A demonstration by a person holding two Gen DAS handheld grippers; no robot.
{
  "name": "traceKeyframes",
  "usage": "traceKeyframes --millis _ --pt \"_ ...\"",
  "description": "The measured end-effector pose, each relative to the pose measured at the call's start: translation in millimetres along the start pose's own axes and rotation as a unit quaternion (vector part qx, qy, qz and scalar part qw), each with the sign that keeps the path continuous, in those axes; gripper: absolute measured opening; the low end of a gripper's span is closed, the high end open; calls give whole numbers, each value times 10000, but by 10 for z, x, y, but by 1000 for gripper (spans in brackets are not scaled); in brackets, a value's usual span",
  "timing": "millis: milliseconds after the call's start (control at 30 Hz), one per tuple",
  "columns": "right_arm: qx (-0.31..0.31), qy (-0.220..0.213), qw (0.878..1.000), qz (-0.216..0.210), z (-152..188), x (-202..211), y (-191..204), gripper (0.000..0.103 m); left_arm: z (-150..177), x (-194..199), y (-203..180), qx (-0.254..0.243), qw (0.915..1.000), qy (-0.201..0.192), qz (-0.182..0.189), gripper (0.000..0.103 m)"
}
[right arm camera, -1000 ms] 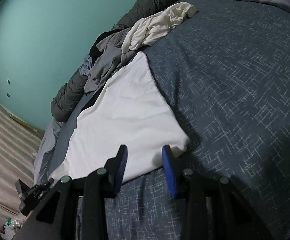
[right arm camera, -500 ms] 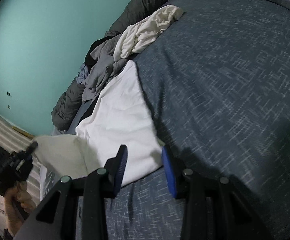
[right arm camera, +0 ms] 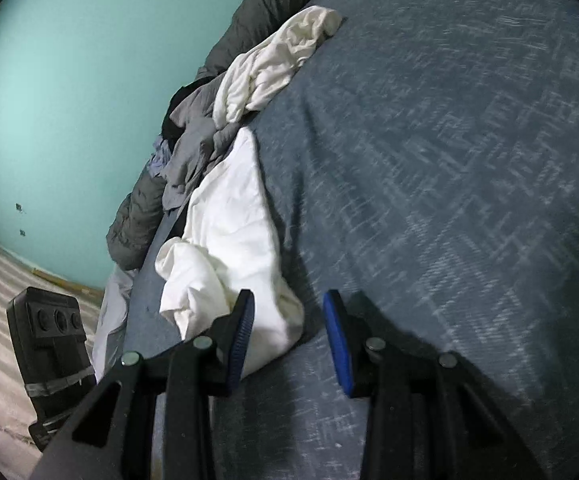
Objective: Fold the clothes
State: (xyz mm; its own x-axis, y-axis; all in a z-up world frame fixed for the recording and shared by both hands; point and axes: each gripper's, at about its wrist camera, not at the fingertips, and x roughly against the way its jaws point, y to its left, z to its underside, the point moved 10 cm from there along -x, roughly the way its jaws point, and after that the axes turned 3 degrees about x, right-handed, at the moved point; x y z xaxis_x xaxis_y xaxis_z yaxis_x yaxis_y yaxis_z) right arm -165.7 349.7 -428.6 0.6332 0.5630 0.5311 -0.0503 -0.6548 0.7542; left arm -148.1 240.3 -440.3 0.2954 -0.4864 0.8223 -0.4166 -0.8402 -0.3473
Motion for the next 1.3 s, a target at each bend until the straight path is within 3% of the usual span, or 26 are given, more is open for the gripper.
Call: traceKeyframes --millis 33,167,233,367,500,667,700,800,833,1067,1300 --pt "45 4 10000 -66 -1 -8 46 36 1 116 14 -11 9999 -101 21 55" --pt "383 20 9990 -215 -7 -41 251 46 19 613 255 222 9985 -499 33 56" --pt "566 90 9983 -95 18 -104 309 49 42 782 444 391 9972 -644 18 56" --pt "658 236 9973 -215 93 -214 431 49 215 1022 1029 842 9927 -779 -374 56" --pt "980 333 9944 -203 160 -297 577 49 436 1079 1501 1421 9855 -824 -431 56" --pt "874 588 9942 -224 276 -440 555 49 692 883 1695 1548 9854 -582 -415 54" --pt "901 587 9941 -164 283 -449 528 47 724 857 1718 1600 9847 -567 -392 54" --pt "935 605 9938 -26 299 -456 449 10 815 783 1763 1748 9826 -527 -355 54" --pt "948 592 9937 36 295 -441 420 7 840 753 1759 1732 9830 -490 -369 54" --pt "971 220 9950 84 163 -214 423 5 894 674 1723 1626 9847 -400 -472 54" --pt "553 438 9970 329 234 -240 185 5 836 721 1711 1592 9849 -456 -496 55"
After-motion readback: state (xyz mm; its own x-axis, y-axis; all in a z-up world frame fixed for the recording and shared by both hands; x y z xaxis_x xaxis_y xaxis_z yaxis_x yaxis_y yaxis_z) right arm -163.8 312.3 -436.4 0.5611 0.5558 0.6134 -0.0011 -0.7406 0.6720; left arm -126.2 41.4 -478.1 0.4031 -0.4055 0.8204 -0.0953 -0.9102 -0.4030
